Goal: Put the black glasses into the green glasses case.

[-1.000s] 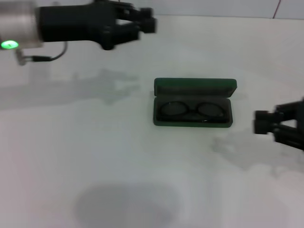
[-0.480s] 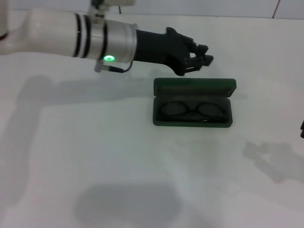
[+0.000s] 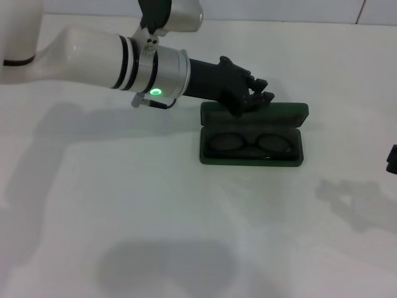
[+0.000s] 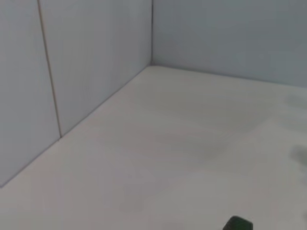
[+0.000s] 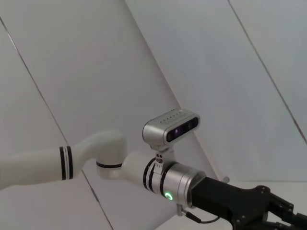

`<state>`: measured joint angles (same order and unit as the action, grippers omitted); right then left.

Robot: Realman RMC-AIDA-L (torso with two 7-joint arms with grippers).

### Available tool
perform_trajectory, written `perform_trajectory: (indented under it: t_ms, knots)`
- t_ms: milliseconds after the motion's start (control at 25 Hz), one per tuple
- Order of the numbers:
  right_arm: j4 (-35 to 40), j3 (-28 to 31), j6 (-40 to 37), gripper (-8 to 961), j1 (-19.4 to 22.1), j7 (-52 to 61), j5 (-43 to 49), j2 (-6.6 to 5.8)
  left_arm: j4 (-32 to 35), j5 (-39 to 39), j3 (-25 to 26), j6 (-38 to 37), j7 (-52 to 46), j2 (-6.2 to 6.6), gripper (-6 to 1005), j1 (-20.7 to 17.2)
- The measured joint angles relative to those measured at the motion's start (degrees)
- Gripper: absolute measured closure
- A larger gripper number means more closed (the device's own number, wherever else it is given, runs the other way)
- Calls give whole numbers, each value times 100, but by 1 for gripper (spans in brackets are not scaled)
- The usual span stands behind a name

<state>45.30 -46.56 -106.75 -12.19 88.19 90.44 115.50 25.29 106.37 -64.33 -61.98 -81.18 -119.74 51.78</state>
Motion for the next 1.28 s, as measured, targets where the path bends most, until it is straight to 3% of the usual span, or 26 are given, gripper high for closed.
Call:
perform_trajectory:
  t_ms: [440, 1280]
  knots:
    - [-201, -19, 131, 785, -129, -112, 9, -11, -105, 22, -11, 61, -1, -6, 832, -55]
    - [-390, -20, 170, 782, -258, -251, 61, -10, -233, -107, -711, -486, 182, -34, 825, -281]
